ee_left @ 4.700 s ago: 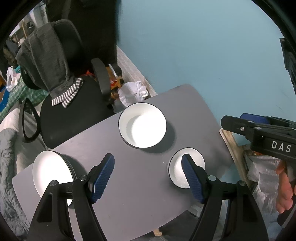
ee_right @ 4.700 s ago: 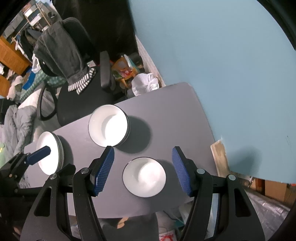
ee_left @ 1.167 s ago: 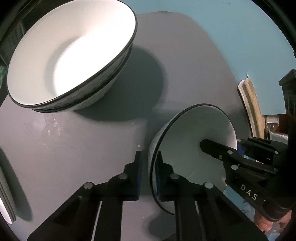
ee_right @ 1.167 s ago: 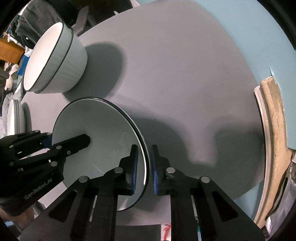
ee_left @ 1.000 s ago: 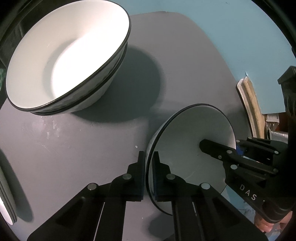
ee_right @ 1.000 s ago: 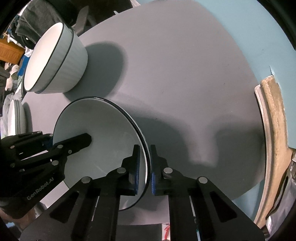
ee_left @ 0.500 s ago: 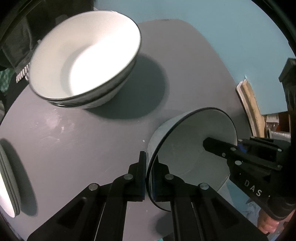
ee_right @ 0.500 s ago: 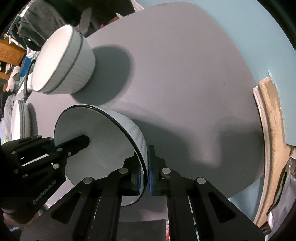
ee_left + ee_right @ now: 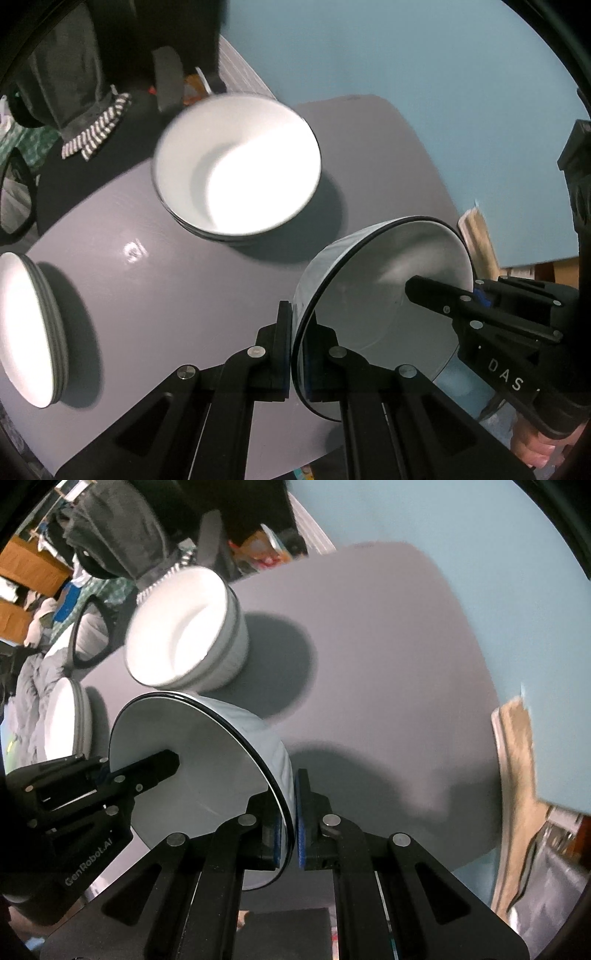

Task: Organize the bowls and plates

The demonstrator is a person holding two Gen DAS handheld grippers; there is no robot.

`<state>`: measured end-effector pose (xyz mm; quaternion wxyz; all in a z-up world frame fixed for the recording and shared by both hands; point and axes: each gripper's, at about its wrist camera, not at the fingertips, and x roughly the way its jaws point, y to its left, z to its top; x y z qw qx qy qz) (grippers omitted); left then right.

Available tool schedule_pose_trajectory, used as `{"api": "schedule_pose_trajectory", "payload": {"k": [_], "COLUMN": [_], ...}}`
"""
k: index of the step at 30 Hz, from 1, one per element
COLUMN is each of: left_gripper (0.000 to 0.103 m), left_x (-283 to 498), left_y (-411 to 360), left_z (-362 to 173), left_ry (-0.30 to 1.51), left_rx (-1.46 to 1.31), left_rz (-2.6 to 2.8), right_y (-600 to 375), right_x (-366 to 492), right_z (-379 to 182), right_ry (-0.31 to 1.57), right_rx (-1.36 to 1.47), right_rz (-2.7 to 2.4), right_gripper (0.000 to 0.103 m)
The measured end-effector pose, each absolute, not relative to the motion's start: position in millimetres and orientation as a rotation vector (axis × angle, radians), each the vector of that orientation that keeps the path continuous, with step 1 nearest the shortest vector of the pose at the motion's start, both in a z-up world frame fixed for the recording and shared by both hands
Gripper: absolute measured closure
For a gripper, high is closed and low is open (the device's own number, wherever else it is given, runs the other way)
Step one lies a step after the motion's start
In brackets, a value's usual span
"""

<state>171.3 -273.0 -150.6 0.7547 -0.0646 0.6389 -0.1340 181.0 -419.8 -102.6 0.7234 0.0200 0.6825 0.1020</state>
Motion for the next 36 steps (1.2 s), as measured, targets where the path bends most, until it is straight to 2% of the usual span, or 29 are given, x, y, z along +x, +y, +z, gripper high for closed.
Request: {"api": "schedule_pose_trajectory", "payload": {"k": [11,22,36], "left_gripper": [0.099,0.098,0.096], "left_x": [210.2,260.1,269.9], "left_y": [-231.2,-202.1,-207.0], "left_z": [-122.3,-139.2,-156.4], "left_ry": [1.309,1.330,1.381], "left_rx": [-0.162,-0.167,-0.118], "left_rz": [-0.178,-0.112,-0.093], "right_y": [-375.0,-344.4,-336.3], "right_x": [220.2,272.2,293.4], "right_z": [-93.6,-107.2,-131.3], "right_ry": [1.448,1.481,1.577], "right_rx": [-0.044,-0.049,-0.056], "right_rz": [0.326,0.367,0.353], "right_gripper": [0.097,0.096,0.095]}}
